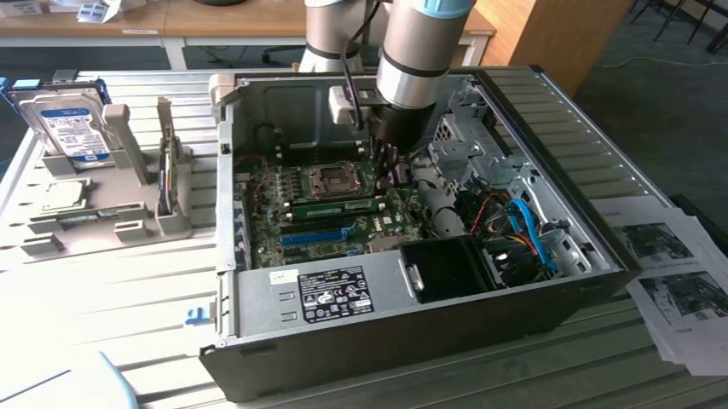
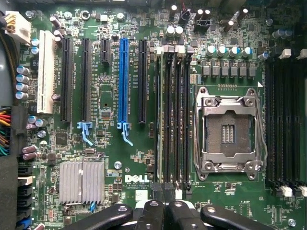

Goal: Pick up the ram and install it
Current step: 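Press down the ram until it locks into place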

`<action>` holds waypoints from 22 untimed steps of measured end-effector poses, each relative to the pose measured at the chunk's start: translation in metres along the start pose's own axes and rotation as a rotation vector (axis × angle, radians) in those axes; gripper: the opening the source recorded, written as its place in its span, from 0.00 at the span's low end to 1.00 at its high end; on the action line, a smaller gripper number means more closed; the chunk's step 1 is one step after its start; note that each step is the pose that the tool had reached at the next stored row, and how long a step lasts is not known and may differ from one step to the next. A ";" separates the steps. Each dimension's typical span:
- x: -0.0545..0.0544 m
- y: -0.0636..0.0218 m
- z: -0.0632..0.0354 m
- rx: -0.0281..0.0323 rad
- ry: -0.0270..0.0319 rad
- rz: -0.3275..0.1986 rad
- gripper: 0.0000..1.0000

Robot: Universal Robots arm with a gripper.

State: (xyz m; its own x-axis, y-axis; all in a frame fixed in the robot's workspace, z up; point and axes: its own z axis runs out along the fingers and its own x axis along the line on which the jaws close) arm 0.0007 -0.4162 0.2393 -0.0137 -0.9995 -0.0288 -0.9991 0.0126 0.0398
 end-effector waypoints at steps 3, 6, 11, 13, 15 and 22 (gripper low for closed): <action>0.000 -0.0001 0.0021 0.0000 -0.0001 0.000 0.09; 0.000 -0.0002 0.0042 0.0000 -0.0001 0.000 0.09; 0.000 -0.0004 0.0060 -0.0001 0.0001 0.000 0.09; 0.000 -0.0004 0.0060 -0.0001 0.0001 0.000 0.09; 0.000 -0.0014 0.0061 -0.0001 0.0001 0.000 0.09; 0.000 -0.0028 0.0065 0.0000 -0.0003 0.000 0.09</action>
State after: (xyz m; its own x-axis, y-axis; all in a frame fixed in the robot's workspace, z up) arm 0.0032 -0.4162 0.2327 -0.0137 -0.9995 -0.0291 -0.9991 0.0125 0.0398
